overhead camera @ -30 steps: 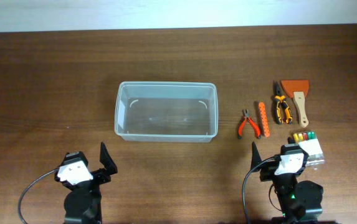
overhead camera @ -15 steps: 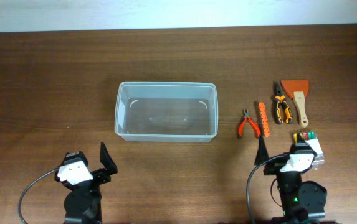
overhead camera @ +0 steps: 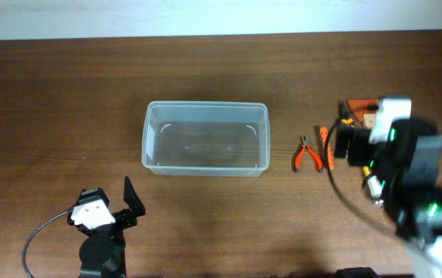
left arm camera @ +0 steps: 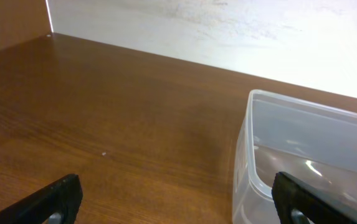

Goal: Pack container
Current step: 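Move the right gripper over the orange strip and grasp it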

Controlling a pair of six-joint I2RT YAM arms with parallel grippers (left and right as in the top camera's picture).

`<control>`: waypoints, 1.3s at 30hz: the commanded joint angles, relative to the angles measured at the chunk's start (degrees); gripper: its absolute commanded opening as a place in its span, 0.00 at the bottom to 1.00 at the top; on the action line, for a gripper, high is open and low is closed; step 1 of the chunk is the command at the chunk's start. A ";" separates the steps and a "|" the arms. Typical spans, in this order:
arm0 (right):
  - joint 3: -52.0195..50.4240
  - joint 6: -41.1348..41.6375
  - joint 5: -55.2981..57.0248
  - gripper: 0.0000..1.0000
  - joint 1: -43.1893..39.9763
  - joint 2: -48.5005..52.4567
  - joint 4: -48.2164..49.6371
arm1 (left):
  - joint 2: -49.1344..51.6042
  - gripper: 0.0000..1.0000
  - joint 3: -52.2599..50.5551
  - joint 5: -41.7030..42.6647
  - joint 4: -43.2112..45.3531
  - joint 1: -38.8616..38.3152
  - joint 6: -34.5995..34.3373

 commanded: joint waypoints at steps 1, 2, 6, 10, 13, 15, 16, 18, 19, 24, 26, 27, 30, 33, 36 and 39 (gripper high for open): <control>12.96 0.42 -1.90 0.99 -0.42 10.01 -8.76 | -0.24 0.99 -0.17 -0.15 -0.11 -0.17 0.50; 16.17 0.42 -2.49 0.99 -0.42 13.00 -11.93 | -0.24 0.99 -0.17 -0.15 -0.11 -0.17 0.50; 23.19 0.42 -2.49 0.99 -0.42 22.56 -15.76 | -0.24 0.99 -0.17 -0.15 -0.11 -0.17 0.50; 23.52 0.39 -3.06 0.98 -0.42 28.44 -15.69 | -0.24 0.99 -0.17 -0.15 -0.11 -0.17 0.50; 23.50 0.39 -2.91 0.99 -0.42 32.50 -16.83 | -0.24 0.99 -0.17 -0.15 -0.11 -0.17 0.50; 23.52 0.39 -2.95 1.00 -0.42 35.30 -16.35 | -0.24 0.99 -0.17 -0.15 -0.11 -0.17 0.50; 23.52 0.39 -2.93 0.93 -0.42 36.59 -16.11 | -0.24 0.99 -0.17 -0.15 -0.11 -0.17 0.50; 23.50 -0.98 -2.91 0.68 -0.42 39.54 -15.93 | -0.24 0.99 -0.17 -0.17 -0.11 -0.17 0.50; 23.52 -2.08 -2.91 0.61 -0.42 40.89 -15.93 | -0.24 0.99 -0.17 -0.15 -0.11 -0.17 0.50; 23.52 -3.06 -2.71 0.45 -0.76 46.97 -15.72 | -0.24 0.99 -0.17 -0.15 -0.11 -0.17 0.50; 23.52 -3.06 -2.69 0.42 -0.92 48.89 -15.69 | -0.24 0.99 -0.17 -0.15 -0.11 -0.17 0.50; 23.52 -3.06 -2.71 0.42 -0.96 49.70 -15.67 | -0.24 0.99 -0.17 -0.15 -0.11 -0.17 0.50; 23.50 -3.04 -2.71 0.45 -1.29 51.47 -15.67 | -0.24 0.99 -0.17 -0.15 -0.11 -0.17 0.50; 23.50 -3.06 -2.71 0.48 -1.99 52.72 -15.28 | -0.24 0.99 -0.17 -0.15 -0.11 -0.17 0.50; 23.28 -3.04 -2.75 0.49 -2.80 53.51 -14.88 | -0.24 0.99 -0.17 -0.15 -0.11 -0.17 0.50; 23.12 -3.08 -2.75 0.49 -3.65 54.51 -14.93 | -0.24 0.99 -0.17 -0.15 -0.11 -0.17 0.50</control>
